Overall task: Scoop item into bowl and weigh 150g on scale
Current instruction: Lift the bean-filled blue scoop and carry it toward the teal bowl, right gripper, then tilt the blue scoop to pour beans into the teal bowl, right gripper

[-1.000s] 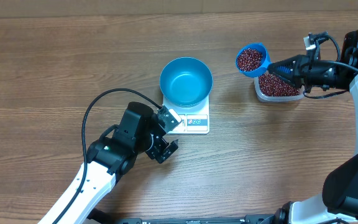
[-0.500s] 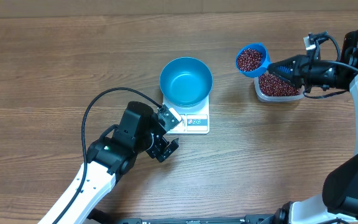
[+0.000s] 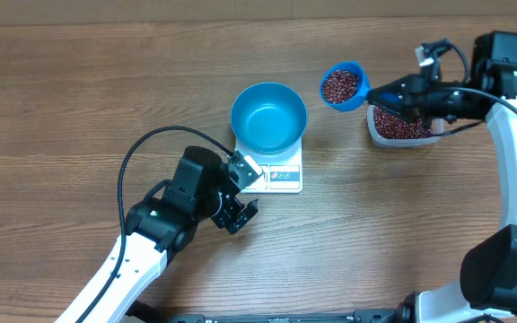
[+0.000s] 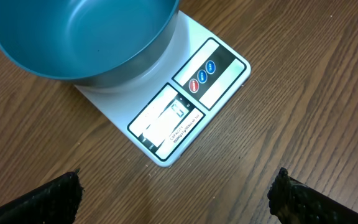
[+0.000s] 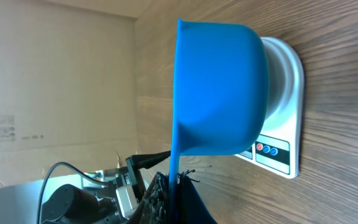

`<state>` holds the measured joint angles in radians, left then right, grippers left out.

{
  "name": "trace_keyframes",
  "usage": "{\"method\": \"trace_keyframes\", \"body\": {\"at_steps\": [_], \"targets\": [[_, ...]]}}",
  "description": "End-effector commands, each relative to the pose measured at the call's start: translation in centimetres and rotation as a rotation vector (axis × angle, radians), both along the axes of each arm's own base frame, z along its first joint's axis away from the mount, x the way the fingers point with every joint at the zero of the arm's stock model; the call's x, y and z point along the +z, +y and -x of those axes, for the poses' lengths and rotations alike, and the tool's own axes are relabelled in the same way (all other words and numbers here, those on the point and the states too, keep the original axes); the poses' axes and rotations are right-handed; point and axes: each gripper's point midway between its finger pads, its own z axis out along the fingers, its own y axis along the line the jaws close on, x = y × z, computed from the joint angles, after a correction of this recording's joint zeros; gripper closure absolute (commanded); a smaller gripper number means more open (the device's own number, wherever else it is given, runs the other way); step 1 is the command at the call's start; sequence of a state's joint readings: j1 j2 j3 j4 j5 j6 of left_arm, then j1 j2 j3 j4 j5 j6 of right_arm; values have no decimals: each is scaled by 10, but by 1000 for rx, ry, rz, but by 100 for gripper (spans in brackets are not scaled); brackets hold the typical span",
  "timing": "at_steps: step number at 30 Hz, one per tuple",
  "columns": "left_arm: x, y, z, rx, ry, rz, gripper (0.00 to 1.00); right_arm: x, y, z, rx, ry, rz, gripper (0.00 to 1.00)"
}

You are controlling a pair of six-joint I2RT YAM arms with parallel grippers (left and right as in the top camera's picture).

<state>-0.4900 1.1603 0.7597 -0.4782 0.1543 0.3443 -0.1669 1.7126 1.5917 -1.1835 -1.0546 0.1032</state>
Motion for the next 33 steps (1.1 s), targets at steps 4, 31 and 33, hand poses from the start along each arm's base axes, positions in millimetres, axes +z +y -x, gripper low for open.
{"method": "trace_keyframes", "body": {"at_steps": [4,31,33], "targets": [[1,0,1,-16,-8,7,0,14,26,-5,29,-19,32,96],[2,0,1,-16,-8,7,0,-27,91,-7,13,-9,381,96],[2,0,1,-16,-8,7,0,-29,93,-7,11,-17,404,96]]}}
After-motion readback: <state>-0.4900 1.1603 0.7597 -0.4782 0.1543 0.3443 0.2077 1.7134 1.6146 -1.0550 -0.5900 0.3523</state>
